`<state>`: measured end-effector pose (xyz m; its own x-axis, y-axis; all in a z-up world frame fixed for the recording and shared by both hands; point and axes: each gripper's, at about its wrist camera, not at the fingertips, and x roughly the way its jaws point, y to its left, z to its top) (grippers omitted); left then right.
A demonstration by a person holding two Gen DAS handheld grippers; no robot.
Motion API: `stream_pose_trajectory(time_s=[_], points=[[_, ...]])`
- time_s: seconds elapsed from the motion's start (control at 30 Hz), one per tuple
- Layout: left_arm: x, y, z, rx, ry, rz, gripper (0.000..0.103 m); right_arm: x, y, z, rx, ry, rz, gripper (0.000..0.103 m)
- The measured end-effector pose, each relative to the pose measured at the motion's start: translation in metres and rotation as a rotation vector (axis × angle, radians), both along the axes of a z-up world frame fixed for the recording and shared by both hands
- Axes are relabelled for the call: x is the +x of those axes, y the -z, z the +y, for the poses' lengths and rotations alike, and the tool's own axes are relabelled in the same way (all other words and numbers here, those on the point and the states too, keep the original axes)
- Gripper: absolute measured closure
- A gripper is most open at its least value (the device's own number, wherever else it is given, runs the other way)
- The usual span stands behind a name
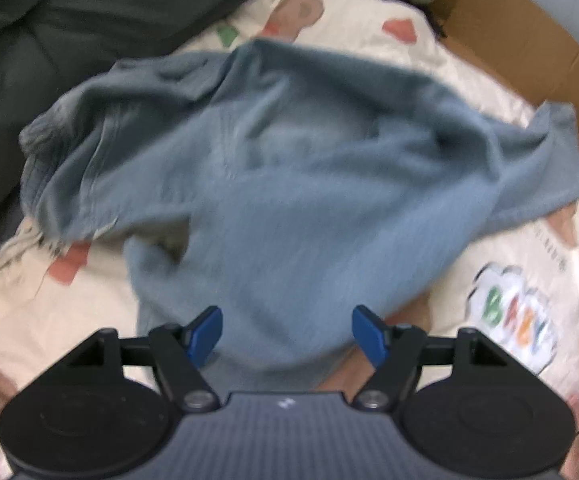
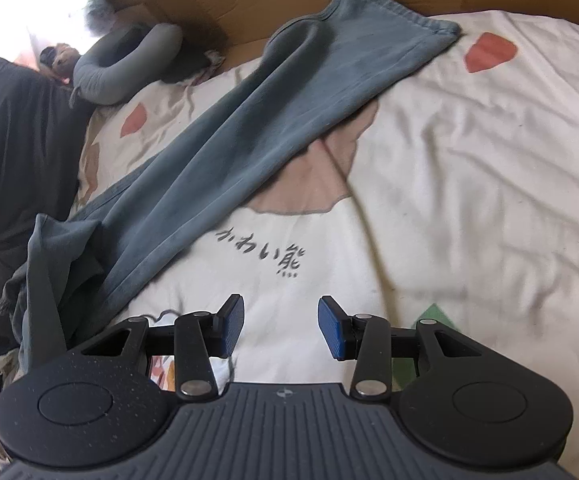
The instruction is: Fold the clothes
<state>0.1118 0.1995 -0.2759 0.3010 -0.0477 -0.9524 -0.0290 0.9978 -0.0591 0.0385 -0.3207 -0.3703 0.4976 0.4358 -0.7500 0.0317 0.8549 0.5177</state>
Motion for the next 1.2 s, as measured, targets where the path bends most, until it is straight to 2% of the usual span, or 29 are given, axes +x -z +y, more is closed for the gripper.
stream_pose_trajectory(time_s=[0.2,0.37,0.6,0.73,0.83,0.9,0.97,1.0,1.03,1.07,1.13,1.2], points=[[-0.023,0.034,0.006,0.037,-0.045,0.059,0.029,-0.002,0.002,0.008,-0.004,-0.031,0.012,0.055],[-0.024,0.062,-0.005,0.022,-0.036,0.092,0.028,-0.005,0.006,0.01,-0.011,-0.039,0.027,0.055],[-0.016,0.084,-0.031,0.02,0.018,0.074,0.024,-0.005,0.009,0.013,-0.013,-0.048,0.042,0.055],[-0.015,0.096,-0.033,0.047,-0.019,0.066,0.024,-0.004,0.007,0.014,0.006,-0.05,0.042,0.055],[-0.017,0.099,-0.029,0.088,-0.066,0.025,0.025,-0.004,0.006,0.018,0.004,-0.061,0.048,0.055],[-0.019,0.1,-0.027,0.099,-0.096,-0.005,0.029,-0.004,0.005,0.021,0.011,-0.077,0.045,0.055],[-0.02,0.097,-0.027,0.105,-0.098,-0.03,0.049,-0.005,0.004,0.025,0.019,-0.093,0.041,0.055],[-0.021,0.095,-0.028,0.11,-0.09,-0.041,0.056,-0.005,0.004,0.027,0.021,-0.104,0.039,0.055],[-0.021,0.092,-0.028,0.112,-0.085,-0.05,0.073,-0.006,0.003,0.029,0.023,-0.115,0.038,0.055],[-0.021,0.089,-0.026,0.105,-0.089,-0.055,0.079,-0.006,0.003,0.031,0.023,-0.125,0.039,0.055],[-0.02,0.083,-0.022,0.059,-0.106,-0.068,0.086,-0.006,0.002,0.035,0.025,-0.142,0.04,0.055],[-0.019,0.077,-0.02,-0.012,-0.126,-0.077,0.088,-0.006,0.001,0.038,0.028,-0.155,0.04,0.055]])
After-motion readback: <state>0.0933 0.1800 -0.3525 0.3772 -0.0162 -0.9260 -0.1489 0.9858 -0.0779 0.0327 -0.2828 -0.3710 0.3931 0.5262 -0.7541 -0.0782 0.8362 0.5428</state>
